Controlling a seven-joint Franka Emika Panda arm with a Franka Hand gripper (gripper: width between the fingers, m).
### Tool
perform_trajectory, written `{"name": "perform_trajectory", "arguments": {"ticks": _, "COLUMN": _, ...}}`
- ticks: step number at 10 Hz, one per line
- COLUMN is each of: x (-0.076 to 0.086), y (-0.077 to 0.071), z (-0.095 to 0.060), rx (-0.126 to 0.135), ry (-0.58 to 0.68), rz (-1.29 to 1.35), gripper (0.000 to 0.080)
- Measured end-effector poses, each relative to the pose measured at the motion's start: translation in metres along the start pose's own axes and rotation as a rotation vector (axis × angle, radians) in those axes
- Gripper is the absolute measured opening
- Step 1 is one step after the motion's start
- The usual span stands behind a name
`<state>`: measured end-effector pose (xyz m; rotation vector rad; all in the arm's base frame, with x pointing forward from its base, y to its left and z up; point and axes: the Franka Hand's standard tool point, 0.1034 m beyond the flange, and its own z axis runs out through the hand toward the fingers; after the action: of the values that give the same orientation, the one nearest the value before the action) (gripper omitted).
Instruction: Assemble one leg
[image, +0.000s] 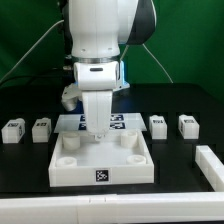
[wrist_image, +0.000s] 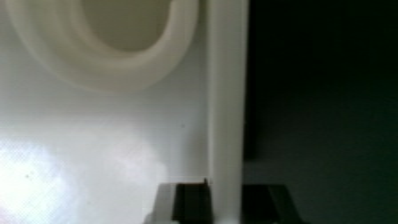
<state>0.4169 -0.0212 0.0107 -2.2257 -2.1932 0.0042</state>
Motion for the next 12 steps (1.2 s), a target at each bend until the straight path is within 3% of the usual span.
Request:
{"name": "perform_trajectory", "arguments": {"ticks": 3, "x": 0.001, "y": 0.001, "z": 0.000, "rx": 0.000, "ry": 0.000, "rz": 0.003, "gripper": 0.0058}}
{"name": "perform_trajectory", "arguments": {"ticks": 9, "x": 0.071, "y": 0.063, "z": -0.001, "rx": -0.068, "ry": 0.042, "rz": 0.061, "gripper": 0.0058}}
{"name": "perform_trajectory", "arguments": {"ticks": 12, "x": 0.080, "y": 0.077, "z": -0.001, "rx": -0.086, "ry": 0.049, "rz": 0.044, "gripper": 0.0058}}
